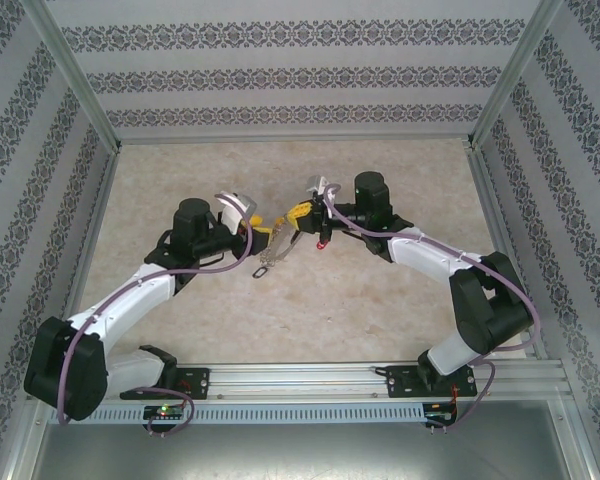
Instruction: Put the keys on the keyring
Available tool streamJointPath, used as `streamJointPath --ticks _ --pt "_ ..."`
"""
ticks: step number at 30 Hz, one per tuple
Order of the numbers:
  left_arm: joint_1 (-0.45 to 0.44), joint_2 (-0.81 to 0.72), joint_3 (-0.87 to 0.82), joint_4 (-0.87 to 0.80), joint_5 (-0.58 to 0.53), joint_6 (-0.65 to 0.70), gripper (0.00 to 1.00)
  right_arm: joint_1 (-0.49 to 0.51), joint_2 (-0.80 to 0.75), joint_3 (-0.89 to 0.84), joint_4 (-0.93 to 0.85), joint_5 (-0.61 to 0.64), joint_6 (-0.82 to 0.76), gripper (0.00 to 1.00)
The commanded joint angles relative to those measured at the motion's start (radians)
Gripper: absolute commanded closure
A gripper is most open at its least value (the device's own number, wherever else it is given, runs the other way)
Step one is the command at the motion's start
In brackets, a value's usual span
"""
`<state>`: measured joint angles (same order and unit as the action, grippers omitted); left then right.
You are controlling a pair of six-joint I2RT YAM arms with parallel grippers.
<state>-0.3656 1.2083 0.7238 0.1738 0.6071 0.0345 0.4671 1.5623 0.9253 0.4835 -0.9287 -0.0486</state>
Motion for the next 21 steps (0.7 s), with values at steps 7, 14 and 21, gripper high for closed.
streamJointPath --ticks 7,14,21 --pt "0.030 0.023 0.126 0.017 0.144 0.062 0.52 0.021 -0.047 0.004 0.157 -0.053 0.082 1.00" --pt "0.047 0.080 0.229 -0.108 0.293 0.056 0.64 0.041 -0.043 0.026 0.150 -0.053 0.061 1.00" --pt "0.047 0.077 0.257 -0.215 0.321 0.119 0.71 0.060 -0.045 0.030 0.189 0.005 0.082 1.00"
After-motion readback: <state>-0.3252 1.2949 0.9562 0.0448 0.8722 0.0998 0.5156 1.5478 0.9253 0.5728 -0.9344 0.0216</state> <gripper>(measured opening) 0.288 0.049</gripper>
